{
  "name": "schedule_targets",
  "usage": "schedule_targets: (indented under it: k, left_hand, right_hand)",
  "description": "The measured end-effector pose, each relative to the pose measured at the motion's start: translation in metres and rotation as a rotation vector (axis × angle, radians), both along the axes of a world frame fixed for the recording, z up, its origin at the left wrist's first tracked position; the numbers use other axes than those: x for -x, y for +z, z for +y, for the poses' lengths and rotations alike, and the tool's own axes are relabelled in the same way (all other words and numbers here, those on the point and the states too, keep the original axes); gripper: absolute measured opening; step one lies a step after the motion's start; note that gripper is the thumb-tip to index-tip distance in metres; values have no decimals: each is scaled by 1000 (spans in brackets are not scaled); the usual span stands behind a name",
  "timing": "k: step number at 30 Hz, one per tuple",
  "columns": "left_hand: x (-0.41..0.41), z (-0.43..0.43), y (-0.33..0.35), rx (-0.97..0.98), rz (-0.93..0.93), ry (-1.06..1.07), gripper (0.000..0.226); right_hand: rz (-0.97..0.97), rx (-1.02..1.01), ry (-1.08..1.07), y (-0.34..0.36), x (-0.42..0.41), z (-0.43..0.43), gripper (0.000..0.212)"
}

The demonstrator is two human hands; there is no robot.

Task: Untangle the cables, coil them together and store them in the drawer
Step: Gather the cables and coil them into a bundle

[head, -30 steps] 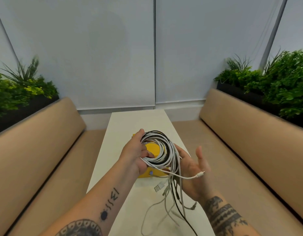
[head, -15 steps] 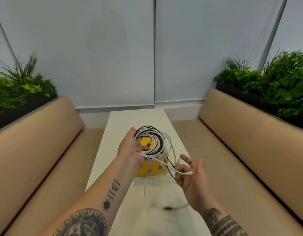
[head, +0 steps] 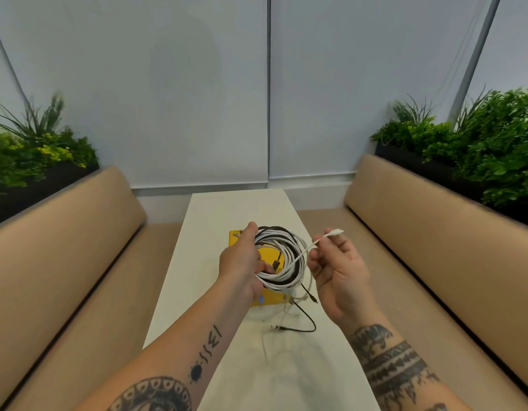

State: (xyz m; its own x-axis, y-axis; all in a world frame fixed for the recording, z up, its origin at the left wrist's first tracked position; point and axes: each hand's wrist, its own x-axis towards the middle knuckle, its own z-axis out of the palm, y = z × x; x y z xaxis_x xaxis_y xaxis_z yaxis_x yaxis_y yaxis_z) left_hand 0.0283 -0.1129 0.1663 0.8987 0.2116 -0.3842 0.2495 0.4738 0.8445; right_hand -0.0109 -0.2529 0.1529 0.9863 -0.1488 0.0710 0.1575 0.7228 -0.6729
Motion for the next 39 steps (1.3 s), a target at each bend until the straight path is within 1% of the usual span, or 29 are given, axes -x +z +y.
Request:
schedule_targets:
  k: [1, 3, 6, 8, 9, 10, 11, 13, 15, 17, 18, 20, 22, 24, 26, 27, 29, 30, 33, 34, 35, 37, 38, 39]
  left_hand:
    - [3, -3, 1, -18, -8, -1, 37]
    - [8, -7, 4, -55, -18, -2, 38]
    - [13, -12, 7, -84, -35, 23, 37]
    - [14, -14, 7, -102, -51, 53, 38]
    - [14, -15, 7, -116, -55, 69, 40]
    - [13, -15, 7, -130, -56, 82, 42]
    - [13, -16, 6, -147, -56, 90, 43]
    - [14, -18, 5, -196, -66, 93, 45]
    - [16, -21, 3, -240, -92, 77, 46]
    - [18, -23, 2, -271, -128, 49, 46]
    - [20, -25, 1, -292, -147, 34, 47]
    - [22, -28, -1, -363, -184, 4, 47]
    - [26, -30, -2, -405, -210, -22, 45]
    - [27, -28, -1, -412, -208, -44, 45]
    - [28, -23, 2, -374, -205, -67, 45]
    - [27, -20, 4, -337, -206, -76, 44]
    - [27, -16, 8, -252, -201, -106, 38]
    - [28, -14, 10, -223, -196, -134, 36]
    - [29, -8, 20, -142, -170, -249, 35]
    - [29, -5, 23, -113, -161, -284, 34]
    - [30, -3, 26, -86, -153, -311, 33]
    - [31, 1, 31, -13, -145, -334, 35]
    - [31, 1, 33, 32, -144, -333, 35]
    - [31, 0, 34, 71, -147, -321, 34]
  right_hand:
    - [34, 107, -29, 4, 0, 1, 21]
    - [82, 398, -77, 8, -1, 1, 25]
    - [1, 932, -121, 6, 3, -7, 38]
    - [-70, 1269, -184, 2, 4, -12, 32]
    - [-91, 1390, -229, 2, 5, -13, 26]
    - [-102, 1461, -277, 0, 5, -14, 24]
    - [-110, 1492, -312, -2, 5, -14, 23]
    - [-75, 1491, -333, -2, 6, -13, 18]
    - [-16, 1447, -312, 1, 3, -14, 8]
    - [11, 1434, -319, 6, -1, -14, 18]
    - [19, 1424, -334, 8, -3, -14, 20]
    - [29, 1343, -374, 12, -2, -12, 16]
    - [5, 1292, -397, 11, 2, -11, 21]
    - [-20, 1314, -426, 7, 2, -12, 28]
    - [24, 1279, -421, 1, -3, -17, 39]
    - [42, 1221, -392, -4, -7, -22, 42]
    - [7, 1085, -273, -14, -15, -33, 41]
    - [-42, 1085, -186, -19, -18, -39, 46]
    - [-241, 1201, 122, -24, -20, -52, 90]
    - [-275, 1182, 191, -22, -20, -53, 100]
    - [-286, 1115, 265, -21, -20, -54, 105]
    - [-301, 945, 431, -20, -22, -55, 99]
    - [-310, 885, 476, -20, -21, -54, 93]
    - [-314, 850, 468, -20, -19, -52, 86]
